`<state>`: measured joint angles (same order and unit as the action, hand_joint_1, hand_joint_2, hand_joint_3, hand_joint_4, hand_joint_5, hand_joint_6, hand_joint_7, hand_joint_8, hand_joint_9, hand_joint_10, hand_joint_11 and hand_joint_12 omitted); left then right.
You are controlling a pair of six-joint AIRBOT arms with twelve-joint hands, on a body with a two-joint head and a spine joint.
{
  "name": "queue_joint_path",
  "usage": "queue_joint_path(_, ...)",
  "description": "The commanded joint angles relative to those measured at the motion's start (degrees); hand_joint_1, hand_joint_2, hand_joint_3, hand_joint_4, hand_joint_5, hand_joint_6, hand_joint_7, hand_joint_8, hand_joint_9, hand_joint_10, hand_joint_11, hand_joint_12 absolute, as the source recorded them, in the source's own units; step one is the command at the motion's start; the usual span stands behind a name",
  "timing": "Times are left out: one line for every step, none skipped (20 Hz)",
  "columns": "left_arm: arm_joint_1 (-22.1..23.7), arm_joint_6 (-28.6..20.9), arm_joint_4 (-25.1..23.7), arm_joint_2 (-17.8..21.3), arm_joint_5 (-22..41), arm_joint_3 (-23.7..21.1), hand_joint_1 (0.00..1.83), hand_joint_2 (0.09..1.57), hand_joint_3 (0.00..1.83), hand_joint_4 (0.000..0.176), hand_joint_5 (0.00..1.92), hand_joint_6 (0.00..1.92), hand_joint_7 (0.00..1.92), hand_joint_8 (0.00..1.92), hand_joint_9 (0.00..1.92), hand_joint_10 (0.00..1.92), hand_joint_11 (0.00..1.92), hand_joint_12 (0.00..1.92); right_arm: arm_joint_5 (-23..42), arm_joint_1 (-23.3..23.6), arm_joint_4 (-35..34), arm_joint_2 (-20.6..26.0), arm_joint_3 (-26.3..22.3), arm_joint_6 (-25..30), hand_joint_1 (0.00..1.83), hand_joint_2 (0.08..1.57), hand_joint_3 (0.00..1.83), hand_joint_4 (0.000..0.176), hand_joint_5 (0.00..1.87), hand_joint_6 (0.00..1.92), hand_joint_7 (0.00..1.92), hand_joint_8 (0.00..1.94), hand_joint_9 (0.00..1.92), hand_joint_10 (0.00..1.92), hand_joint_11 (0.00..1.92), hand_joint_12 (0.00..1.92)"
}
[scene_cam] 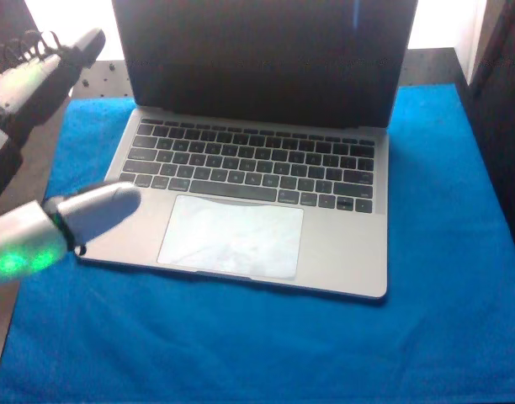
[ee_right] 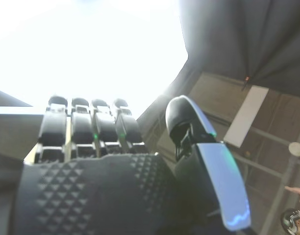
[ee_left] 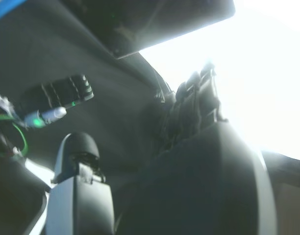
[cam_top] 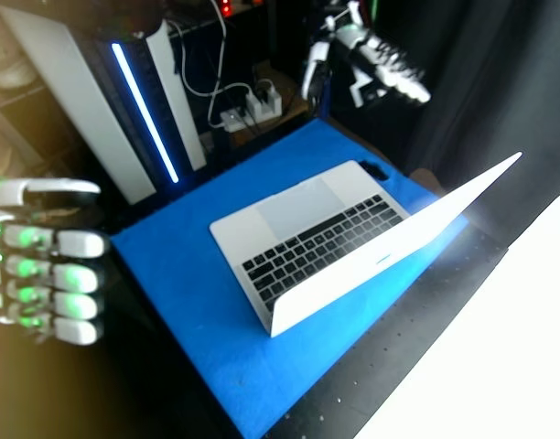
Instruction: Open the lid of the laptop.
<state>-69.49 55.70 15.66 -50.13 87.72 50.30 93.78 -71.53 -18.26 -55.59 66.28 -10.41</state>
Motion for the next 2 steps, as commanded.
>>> queue_joint_path(0.0, -0.2, 0.7, 0.7, 8.4, -0.3, 0.45, 1.22, 0.00, 0.000, 0.00, 0.00, 0.00, 0.00, 0.00, 0.00, 0.00, 0.00, 7.2, 0.4, -0.6, 0.1, 0.0, 0.4, 0.15, 1.40, 0.00, 0.000, 0.12, 0.01, 0.03, 0.00, 0.00, 0.00, 0.00, 0.00)
queue_joint_path(-0.3, -0.2, 1.2, 0.7, 8.8, -0.4, 0.42, 1.20, 0.00, 0.000, 0.00, 0.00, 0.00, 0.00, 0.00, 0.00, 0.00, 0.00, 7.2, 0.4, -0.8, 0.0, 0.0, 0.4, 0.15, 1.40, 0.00, 0.000, 0.11, 0.01, 0.03, 0.00, 0.00, 0.00, 0.00, 0.00)
